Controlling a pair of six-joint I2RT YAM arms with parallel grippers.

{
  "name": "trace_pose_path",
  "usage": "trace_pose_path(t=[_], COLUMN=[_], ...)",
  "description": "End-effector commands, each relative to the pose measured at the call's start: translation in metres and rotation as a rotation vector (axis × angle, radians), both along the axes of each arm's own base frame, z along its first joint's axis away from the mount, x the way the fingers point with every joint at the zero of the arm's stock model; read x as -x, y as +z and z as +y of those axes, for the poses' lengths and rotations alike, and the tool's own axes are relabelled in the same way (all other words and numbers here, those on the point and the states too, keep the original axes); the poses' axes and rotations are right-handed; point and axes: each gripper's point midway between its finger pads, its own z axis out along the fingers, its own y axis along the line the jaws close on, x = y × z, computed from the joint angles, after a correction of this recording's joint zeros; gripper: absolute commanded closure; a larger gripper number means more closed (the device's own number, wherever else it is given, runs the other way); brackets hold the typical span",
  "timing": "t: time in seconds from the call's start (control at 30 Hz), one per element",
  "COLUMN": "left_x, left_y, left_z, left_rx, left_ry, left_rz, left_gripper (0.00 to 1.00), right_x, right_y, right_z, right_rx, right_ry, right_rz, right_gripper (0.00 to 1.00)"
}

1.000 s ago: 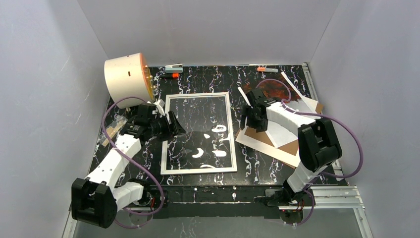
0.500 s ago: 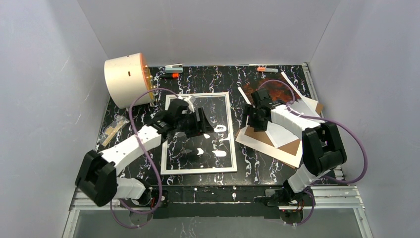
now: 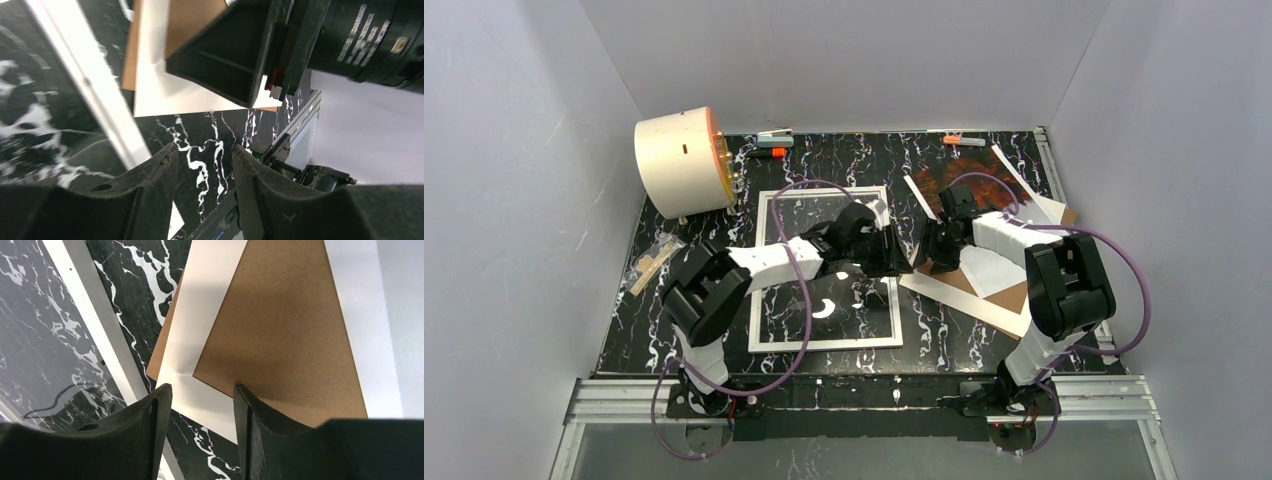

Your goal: Put the photo into the frame

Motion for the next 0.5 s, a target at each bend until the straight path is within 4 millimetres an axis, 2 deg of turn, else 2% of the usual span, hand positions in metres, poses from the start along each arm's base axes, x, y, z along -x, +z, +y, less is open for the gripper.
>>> trace_pose_path(t=[0.0,0.13,0.37,0.47], left_x=[0.02,0.028,0.038,0.037], left_y=[0.006,-0.03,-0.064,-0.077], left_z=[-0.037,-0.028,-0.024,0.0], left_rx=[0.046,-0.059,-0.18,-0.325], left_ry=[-0.064,-0.019,0.016,0.084], left_rz=[0.001,0.018,0.034,0.045], left_gripper=[0.58,0.59,0.57,0.57], right_x=[0.011,0.009,0.016,0.02], right_y=[-0.012,-0.01,-0.012,-0.013], right_z=[0.009,0.009,0.007,0.003], right_rx=[-0.05,-0.072,-0.091,-0.079], right_ry=[0.057,0.069,0.054,0.043], right_rz=[0.082,0.089,0.107,0.114], right_gripper=[0.45,0.45,0.46,0.48])
